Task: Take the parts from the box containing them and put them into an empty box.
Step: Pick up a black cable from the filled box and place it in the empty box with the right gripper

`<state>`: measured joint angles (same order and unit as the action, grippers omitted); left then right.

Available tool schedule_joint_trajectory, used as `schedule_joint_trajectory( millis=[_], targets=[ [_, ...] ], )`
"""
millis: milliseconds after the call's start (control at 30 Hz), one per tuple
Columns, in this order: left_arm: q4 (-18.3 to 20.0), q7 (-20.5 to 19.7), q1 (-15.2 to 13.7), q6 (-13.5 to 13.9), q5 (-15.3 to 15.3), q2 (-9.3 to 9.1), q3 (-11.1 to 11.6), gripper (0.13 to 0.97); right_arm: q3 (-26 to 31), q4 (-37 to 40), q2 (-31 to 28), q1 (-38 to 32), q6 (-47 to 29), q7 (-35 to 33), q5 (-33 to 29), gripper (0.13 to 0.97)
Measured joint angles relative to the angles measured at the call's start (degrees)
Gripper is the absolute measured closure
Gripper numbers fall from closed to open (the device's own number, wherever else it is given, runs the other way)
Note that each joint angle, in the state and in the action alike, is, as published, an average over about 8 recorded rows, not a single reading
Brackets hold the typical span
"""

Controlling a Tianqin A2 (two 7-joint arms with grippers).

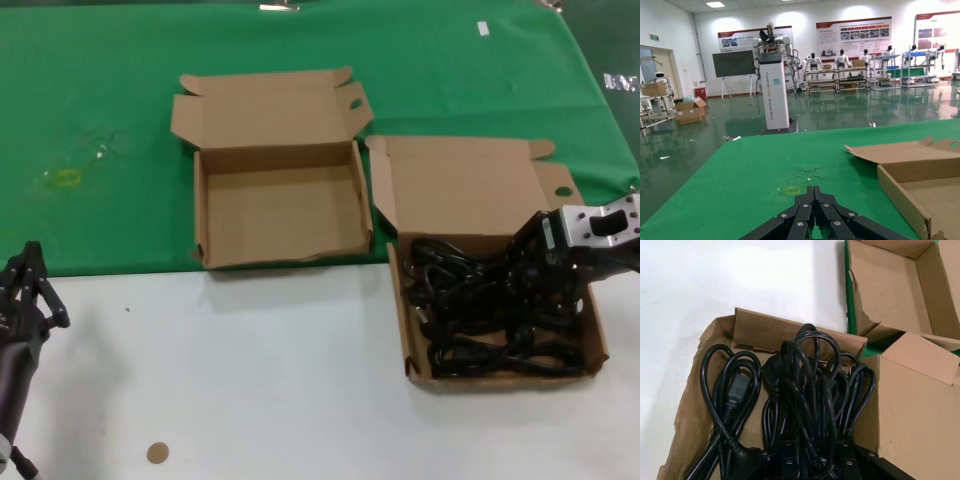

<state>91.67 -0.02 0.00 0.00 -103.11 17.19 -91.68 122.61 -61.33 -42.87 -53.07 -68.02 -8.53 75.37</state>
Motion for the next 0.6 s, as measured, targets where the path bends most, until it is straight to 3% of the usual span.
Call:
schedule_joint_trajectory(
  millis=[133,600],
  targets=[
    [0.00,0.00,0.00,0.00,0.00,0.00,0.00,0.945,-0.28,-0.57,-0.43,-0.11,-0.60,0.28,-0.23,0.820],
    [0.00,0.00,0.00,0.00,0.00,0.00,0.00,0.945,-1.76,-3.41,0.22,-3.93,-2.34,2.92,-0.25,0.852]
  ],
)
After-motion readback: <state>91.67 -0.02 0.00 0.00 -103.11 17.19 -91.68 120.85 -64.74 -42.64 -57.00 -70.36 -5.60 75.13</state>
